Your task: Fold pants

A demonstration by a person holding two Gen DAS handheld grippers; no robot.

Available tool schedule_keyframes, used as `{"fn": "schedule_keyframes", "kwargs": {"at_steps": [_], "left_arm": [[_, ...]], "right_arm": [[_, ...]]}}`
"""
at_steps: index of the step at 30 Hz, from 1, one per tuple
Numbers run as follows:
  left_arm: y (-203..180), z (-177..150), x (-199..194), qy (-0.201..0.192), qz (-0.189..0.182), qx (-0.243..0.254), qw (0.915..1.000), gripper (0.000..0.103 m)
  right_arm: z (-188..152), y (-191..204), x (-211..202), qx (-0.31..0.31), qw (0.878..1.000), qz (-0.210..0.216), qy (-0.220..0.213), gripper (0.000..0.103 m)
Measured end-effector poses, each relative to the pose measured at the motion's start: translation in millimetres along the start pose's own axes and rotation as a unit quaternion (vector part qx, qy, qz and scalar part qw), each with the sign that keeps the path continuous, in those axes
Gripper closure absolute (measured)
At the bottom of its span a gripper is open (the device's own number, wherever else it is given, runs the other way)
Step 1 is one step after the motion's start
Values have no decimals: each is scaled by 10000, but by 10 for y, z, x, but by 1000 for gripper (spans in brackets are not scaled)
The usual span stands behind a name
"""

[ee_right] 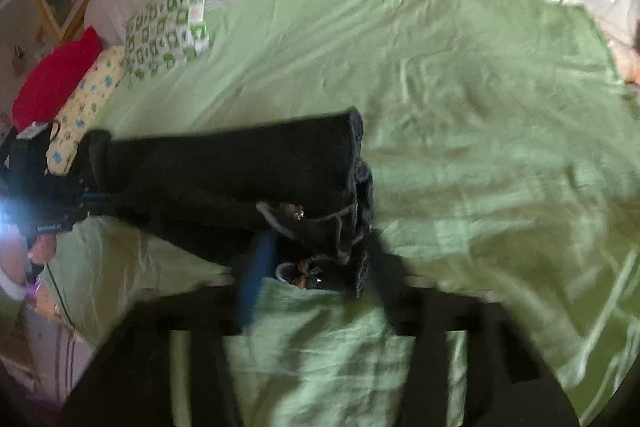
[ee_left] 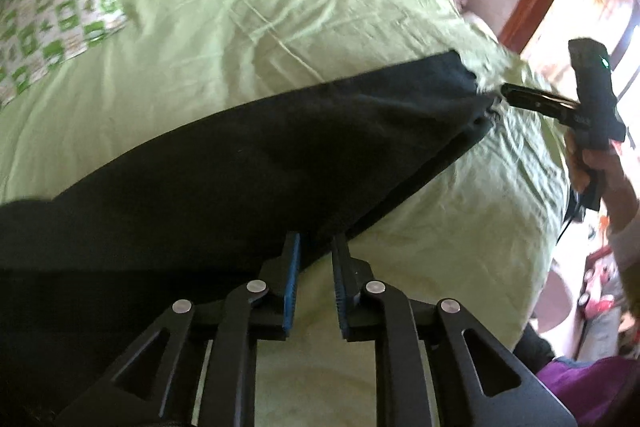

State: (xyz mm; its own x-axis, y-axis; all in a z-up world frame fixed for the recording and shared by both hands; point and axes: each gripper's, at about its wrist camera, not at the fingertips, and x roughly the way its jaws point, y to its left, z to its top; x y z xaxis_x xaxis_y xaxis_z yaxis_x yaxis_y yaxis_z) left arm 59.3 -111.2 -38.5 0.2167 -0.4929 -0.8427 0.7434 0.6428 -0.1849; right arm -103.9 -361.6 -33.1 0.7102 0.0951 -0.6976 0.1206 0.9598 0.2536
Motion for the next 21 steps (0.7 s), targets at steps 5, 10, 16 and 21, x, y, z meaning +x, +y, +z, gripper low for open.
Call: {"fn": "schedule_keyframes", "kwargs": {"at_steps": [5, 10, 16, 21], "left_arm": [[272, -215, -363, -412, 166, -634, 9970, 67], [591, -425, -634, -638, 371, -1119, 9910, 67], [951, -592, -913, -829, 572, -1481, 9838, 65], [1253, -697, -1127, -977, 740, -1796, 9761, 58]], "right_arm": [[57, 256, -224, -1, 9988, 364, -335, 46], [132, 656, -132, -169, 9966, 738, -340, 46], [234, 1119, 103, -319, 9929, 1121, -221, 46], [284, 1486, 324, -491, 9891, 1389, -43, 46]]}}
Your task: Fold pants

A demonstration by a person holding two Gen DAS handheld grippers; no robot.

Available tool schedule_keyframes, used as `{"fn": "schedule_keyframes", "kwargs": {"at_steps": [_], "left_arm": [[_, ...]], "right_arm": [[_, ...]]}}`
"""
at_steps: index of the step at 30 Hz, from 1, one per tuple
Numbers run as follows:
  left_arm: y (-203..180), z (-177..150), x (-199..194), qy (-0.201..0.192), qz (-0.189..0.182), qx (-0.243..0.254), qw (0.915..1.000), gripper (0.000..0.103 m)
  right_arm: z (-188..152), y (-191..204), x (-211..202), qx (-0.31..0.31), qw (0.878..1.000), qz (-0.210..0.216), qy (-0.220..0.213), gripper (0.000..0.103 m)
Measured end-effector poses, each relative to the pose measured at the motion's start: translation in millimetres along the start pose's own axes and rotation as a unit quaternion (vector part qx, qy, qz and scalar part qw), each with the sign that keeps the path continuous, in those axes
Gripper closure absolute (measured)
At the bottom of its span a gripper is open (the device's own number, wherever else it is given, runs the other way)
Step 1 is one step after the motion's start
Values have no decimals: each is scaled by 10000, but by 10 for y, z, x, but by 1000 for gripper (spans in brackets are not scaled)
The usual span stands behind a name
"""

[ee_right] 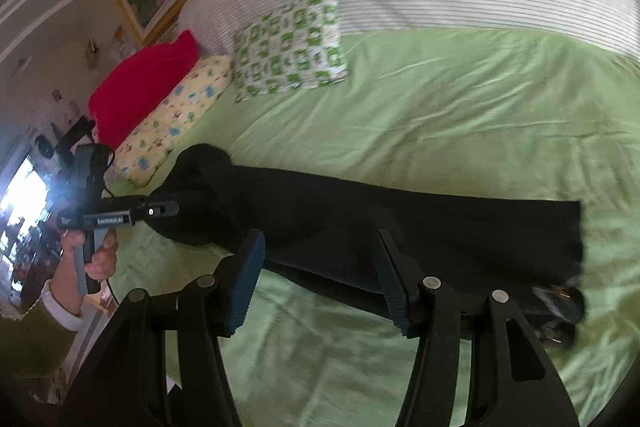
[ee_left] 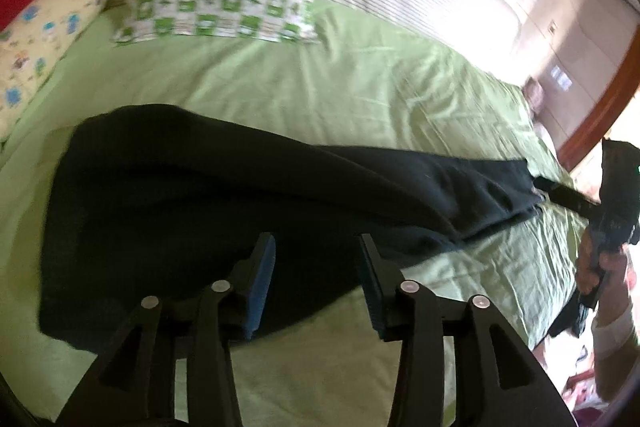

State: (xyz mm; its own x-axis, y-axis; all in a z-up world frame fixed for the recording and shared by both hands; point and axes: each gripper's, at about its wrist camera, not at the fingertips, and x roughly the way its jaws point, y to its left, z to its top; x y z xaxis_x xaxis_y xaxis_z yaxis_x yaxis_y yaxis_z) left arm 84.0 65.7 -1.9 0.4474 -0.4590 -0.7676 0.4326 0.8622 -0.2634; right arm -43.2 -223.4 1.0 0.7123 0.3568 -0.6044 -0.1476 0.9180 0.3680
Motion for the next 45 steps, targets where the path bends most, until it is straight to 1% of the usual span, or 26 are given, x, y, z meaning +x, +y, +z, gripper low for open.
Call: {"fn": "schedule_keyframes", "kwargs": {"at_steps": [4, 8, 11, 13, 18, 23, 27, 29, 32, 33, 34, 35, 36, 37, 38, 39, 40, 41, 45], "left_arm": [[276, 61, -106, -105, 171, -190, 9996, 55], [578, 174, -171, -173, 431, -404, 9981, 54], [796, 286, -226, -236, 649, -490, 9964, 50], [940, 374, -251, -253, 722, -560, 9955, 46], [1256, 580, -187, -184, 883, -688, 9935, 41], [1581, 756, 16, 59, 1004, -905, 9908, 38], [1811, 887, 245, 330, 920, -1051, 9897, 35], [1946, 940, 402, 522, 821, -1172, 9883, 35], [2047, 987, 571, 667, 604, -1323, 9871, 35], [2059, 998, 604, 673, 580, -1333, 9871, 37], [2060, 1006, 638, 679, 525, -1325, 9875, 46], [2052, 1005, 652, 680, 452, -1319, 9879, 54], [2039, 1001, 659, 666, 384, -1303, 9885, 69], [2013, 1000, 651, 630, 387, -1258, 9893, 69], [1960, 999, 620, 527, 480, -1125, 9911, 70], [1916, 993, 589, 462, 505, -1023, 9924, 75], [1865, 986, 553, 402, 497, -952, 9934, 103], [1814, 973, 494, 344, 484, -882, 9943, 101], [1660, 901, 258, 44, 540, -570, 9969, 101]], "right_arm": [[91, 205, 256, -19, 9996, 264, 119, 46], [194, 404, 554, -45, 9982, 554, 239, 46], [263, 509, 799, 4, 9968, 705, 374, 46], [309, 557, 961, 66, 9954, 837, 458, 46], [417, 627, 1294, 172, 9924, 1028, 648, 46], [503, 682, 1631, 249, 9897, 1100, 887, 46], [547, 708, 1834, 235, 9884, 1091, 1028, 46], [557, 705, 1938, 249, 9874, 1075, 1137, 46], [574, 693, 2074, 320, 9848, 1161, 1253, 46], [578, 698, 2111, 317, 9841, 1174, 1294, 46], [582, 712, 2141, 285, 9837, 1190, 1320, 46], [584, 727, 2156, 246, 9836, 1195, 1332, 48], [582, 754, 2170, 176, 9831, 1219, 1356, 52], [582, 779, 2185, 112, 9825, 1240, 1386, 62], [580, 816, 2183, 11, 9826, 1235, 1384, 77], [576, 843, 2169, -63, 9831, 1221, 1364, 82], [580, 864, 2152, -137, 9838, 1206, 1320, 90], [586, 890, 2112, -206, 9848, 1197, 1238, 94], [598, 988, 1930, -370, 9854, 1320, 1013, 96]]}}
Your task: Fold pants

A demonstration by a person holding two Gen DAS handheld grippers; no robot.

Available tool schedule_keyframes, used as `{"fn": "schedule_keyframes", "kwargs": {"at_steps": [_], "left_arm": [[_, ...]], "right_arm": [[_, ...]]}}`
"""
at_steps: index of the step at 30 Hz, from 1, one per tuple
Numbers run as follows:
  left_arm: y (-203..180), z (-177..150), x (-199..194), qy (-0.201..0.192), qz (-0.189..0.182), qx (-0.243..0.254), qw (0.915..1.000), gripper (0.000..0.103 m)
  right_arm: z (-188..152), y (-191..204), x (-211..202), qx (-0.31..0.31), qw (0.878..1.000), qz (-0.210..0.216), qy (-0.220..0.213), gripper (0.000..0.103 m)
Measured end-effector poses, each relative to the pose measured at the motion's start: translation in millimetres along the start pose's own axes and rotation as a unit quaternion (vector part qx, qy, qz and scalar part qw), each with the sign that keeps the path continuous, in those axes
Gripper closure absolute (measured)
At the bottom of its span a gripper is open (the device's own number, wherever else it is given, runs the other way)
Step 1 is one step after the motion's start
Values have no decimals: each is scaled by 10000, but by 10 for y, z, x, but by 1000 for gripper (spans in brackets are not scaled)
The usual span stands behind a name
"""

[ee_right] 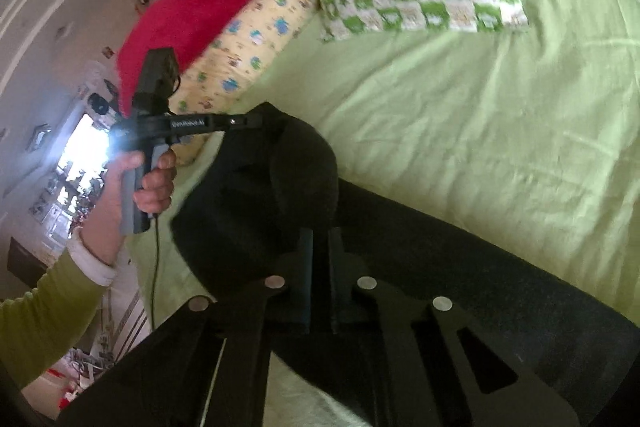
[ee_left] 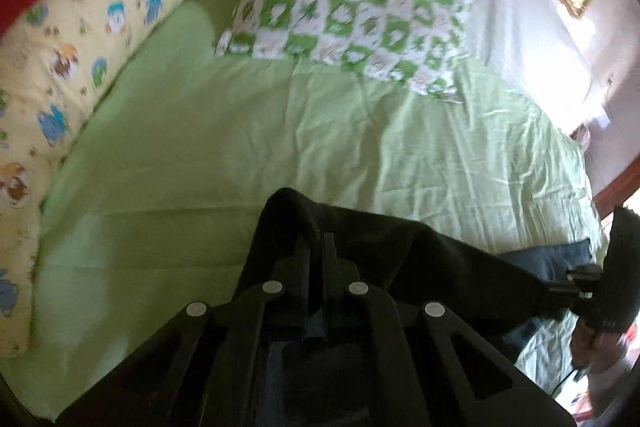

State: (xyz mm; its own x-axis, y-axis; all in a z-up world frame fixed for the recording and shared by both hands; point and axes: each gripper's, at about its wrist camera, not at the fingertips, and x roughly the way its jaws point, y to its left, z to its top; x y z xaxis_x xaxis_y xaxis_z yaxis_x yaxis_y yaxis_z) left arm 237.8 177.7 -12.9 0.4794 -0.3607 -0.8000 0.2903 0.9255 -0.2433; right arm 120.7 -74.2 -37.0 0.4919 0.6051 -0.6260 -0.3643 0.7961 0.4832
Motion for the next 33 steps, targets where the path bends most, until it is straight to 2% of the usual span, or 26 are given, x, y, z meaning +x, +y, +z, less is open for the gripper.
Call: {"fn": "schedule_keyframes", "kwargs": {"at_steps": [3, 9, 12, 16, 23, 28, 30, 32, 33], "left_arm": [[-67, -89, -181, -148, 1, 118, 9998, 102], [-137, -328, -625, -529, -53, 201, 9984, 102], [-170, -489, -749, -685, 56, 315, 9971, 102], [-140, -733, -801, -798, 138, 271, 9963, 101], [3, -1187, -736, -902, 233, -142, 9955, 101], [90, -1389, -736, -849, 457, -463, 9943, 86], [117, -1472, -809, -871, 514, -690, 9925, 82], [105, -1551, -894, -880, 533, -842, 9911, 74], [95, -1585, -938, -914, 586, -899, 9900, 68]], "right_arm": [[-14, 92, -62, -171, 9998, -102, -93, 96], [-145, 262, -250, -321, 9992, 15, -227, 97], [-242, 376, -324, -509, 9984, 4, -264, 97], [-413, 445, -278, -610, 9981, 10, -72, 97], [-731, 489, -69, -775, 9962, -99, 390, 97], [-833, 532, -34, -883, 9946, -209, 507, 92], [-836, 540, -56, -833, 9952, -69, 509, 86], [-853, 565, -93, -832, 9954, -46, 464, 73], [-864, 573, -102, -823, 9955, -50, 456, 71]]}}
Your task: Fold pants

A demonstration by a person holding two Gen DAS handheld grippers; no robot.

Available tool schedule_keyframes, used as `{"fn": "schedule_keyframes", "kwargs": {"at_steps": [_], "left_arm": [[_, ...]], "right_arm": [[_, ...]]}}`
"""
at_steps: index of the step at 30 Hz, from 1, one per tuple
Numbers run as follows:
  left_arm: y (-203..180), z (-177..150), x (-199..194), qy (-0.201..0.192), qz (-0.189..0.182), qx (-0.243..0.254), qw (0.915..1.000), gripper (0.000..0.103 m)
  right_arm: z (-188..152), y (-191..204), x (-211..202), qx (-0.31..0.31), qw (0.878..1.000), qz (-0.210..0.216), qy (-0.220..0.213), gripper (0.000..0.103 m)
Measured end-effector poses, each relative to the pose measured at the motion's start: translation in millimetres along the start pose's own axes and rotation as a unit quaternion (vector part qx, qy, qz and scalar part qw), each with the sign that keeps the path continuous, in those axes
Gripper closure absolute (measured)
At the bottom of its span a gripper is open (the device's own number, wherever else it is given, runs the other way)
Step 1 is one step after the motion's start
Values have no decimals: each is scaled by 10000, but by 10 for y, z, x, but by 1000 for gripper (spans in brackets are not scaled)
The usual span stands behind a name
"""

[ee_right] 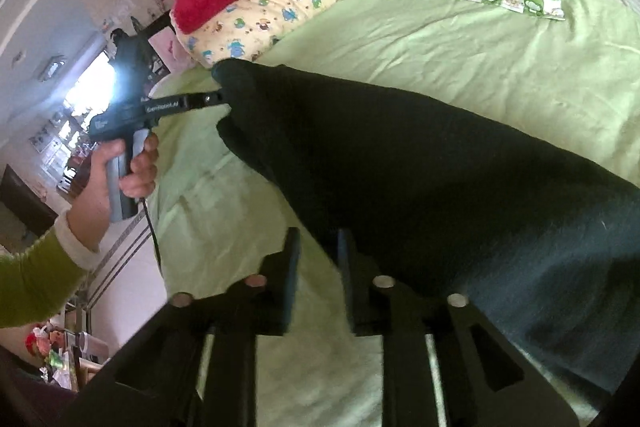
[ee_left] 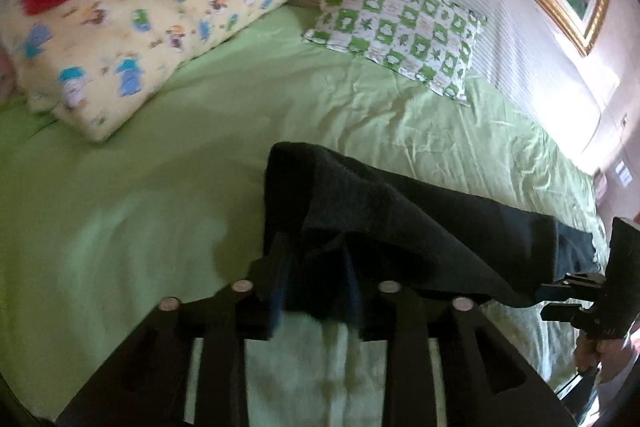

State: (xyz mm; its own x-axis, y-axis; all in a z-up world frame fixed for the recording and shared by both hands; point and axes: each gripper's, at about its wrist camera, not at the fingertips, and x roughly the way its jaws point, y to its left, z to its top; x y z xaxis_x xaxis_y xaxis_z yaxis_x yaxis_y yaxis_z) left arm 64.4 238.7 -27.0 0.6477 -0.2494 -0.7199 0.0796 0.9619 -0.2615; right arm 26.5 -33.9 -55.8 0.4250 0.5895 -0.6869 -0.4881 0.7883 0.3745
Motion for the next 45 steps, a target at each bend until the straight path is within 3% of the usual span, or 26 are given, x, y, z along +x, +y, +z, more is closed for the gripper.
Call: {"fn": "schedule_keyframes", "kwargs": {"at_steps": [3, 5, 7, 11, 24, 35, 40, 45], "left_arm": [[-6, -75, -182, -119, 18, -256, 9996, 51], [-26, -118, -298, -189, -31, -449, 9988, 48], [-45, -134, -363, -192, -113, -620, 9978, 36], [-113, -182, -426, -142, -313, -975, 9946, 36], [-268, -193, -247, 118, -208, -1541, 9878, 30], [-152, -324, -75, 302, -323, -2144, 9757, 30], [-196, -351, -81, 292, -462, -2393, 9694, 30], [-327, -276, -116, 223, -660, -2647, 9618, 29]], "right_arm": [[-28, 13, -65, 107, 9999, -8, -105, 70], [-50, 4, -129, 242, 9994, 21, -227, 70], [-74, -5, -189, 343, 9989, 27, -334, 70], [-169, -42, -354, 558, 9971, -18, -525, 69], [-579, -265, -952, 1267, 9852, -455, -1060, 60], [-1202, -676, -1632, 2271, 9551, -1123, -1538, 60], [-1034, -695, -1730, 2116, 9581, -1090, -1592, 60], [-373, -656, -1426, 1533, 9770, -669, -1325, 60]]}}
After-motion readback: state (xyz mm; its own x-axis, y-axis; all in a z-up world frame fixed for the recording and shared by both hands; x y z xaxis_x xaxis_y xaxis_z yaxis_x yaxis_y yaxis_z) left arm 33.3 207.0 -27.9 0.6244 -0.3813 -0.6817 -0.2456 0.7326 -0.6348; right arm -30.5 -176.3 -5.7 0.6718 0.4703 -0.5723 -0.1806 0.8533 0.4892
